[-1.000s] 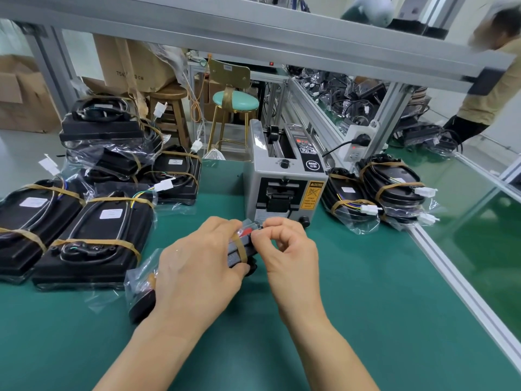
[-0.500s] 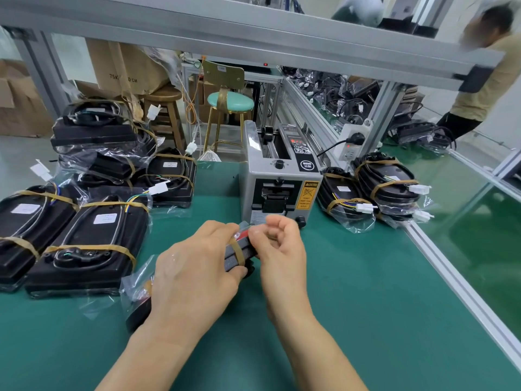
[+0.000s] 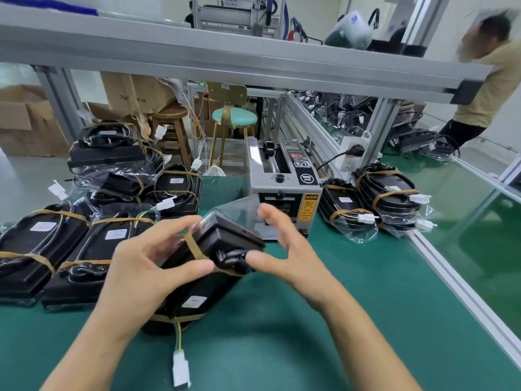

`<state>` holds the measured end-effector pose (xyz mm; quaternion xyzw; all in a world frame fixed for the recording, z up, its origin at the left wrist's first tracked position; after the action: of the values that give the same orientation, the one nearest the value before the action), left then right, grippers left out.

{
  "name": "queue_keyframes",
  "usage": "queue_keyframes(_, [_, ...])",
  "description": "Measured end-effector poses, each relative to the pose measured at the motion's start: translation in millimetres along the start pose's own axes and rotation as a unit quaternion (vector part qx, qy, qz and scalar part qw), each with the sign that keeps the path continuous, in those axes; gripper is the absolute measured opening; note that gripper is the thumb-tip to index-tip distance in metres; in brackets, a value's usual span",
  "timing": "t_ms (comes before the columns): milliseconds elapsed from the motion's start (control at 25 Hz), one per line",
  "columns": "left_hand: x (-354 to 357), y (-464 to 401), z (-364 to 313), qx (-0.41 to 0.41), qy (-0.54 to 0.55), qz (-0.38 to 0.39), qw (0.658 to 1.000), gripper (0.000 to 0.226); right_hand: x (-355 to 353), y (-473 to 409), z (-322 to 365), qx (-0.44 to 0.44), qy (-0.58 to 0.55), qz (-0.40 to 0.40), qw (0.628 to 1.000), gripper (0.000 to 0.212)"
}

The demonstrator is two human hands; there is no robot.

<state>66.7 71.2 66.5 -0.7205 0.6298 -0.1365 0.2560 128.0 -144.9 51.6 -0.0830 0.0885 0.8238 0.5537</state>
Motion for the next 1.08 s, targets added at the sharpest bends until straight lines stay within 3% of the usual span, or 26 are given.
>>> queue_keyframes(80, [-4, 6, 6, 0.029, 0.093, 0.002, 0.995, 0.066, -2, -3, 12, -0.019, 0.06, 0.12, 0.991, 0.085])
queue_keyframes(200, [-5, 13, 12, 0.053, 0.133, -0.022, 0.989, 0.065, -3, -8, 29, -0.044, 0.179, 0.131, 0.974, 0.083])
queue_keyframes(320, [-15, 15, 7, 0.048, 0.074, -0.004, 0.996, 0.08, 1, -11, 42, -0.091, 0.256, 0.085, 0.959, 0.071])
queue_keyframes(440, [-20, 5, -8, 0.088, -0.086, 0.107, 0.987, 0.107, 13, -12, 50, -0.15, 0.267, 0.055, 0.95, 0.064])
queue_keyframes(520, [-17, -4, -16, 0.076, -0.12, 0.133, 0.981, 0.096, 21, -12, 50, -0.174, 0.252, 0.059, 0.95, 0.066])
queue_keyframes(640, [-9, -4, -18, 0.071, -0.139, 0.053, 0.986, 0.077, 21, -12, 35, -0.163, 0.192, 0.08, 0.965, 0.081])
queue_keyframes(720, [-7, 5, -13, 0.079, -0.156, -0.017, 0.985, 0.075, 11, -13, 19, -0.104, 0.13, 0.008, 0.986, 0.077])
queue_keyframes(760, [-4, 9, -10, 0.086, -0.153, -0.04, 0.984, 0.071, 5, -15, 12, -0.061, 0.097, -0.084, 0.99, 0.061])
queue_keyframes(840, [5, 18, -4, 0.099, -0.145, -0.055, 0.983, 0.071, -7, -23, -2, 0.042, 0.052, -0.279, 0.958, 0.023])
queue_keyframes(880, [11, 20, -1, 0.108, -0.141, -0.054, 0.983, 0.066, -10, -29, -5, 0.083, 0.033, -0.328, 0.94, 0.015])
queue_keyframes(1080, [32, 23, 4, 0.133, -0.124, -0.032, 0.983, 0.05, -11, -56, -2, 0.147, -0.052, -0.368, 0.917, 0.023])
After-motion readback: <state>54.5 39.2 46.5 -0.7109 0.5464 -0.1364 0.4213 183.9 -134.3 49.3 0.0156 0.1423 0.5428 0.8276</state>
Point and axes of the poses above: each hand's wrist, its own y-axis away from the middle knuckle, its own x-axis out of the palm, z = x × y, the point moved 1 cm from there along -y, towards the middle knuckle, and after that the axes turned 10 degrees about x, right-handed, at the moved point
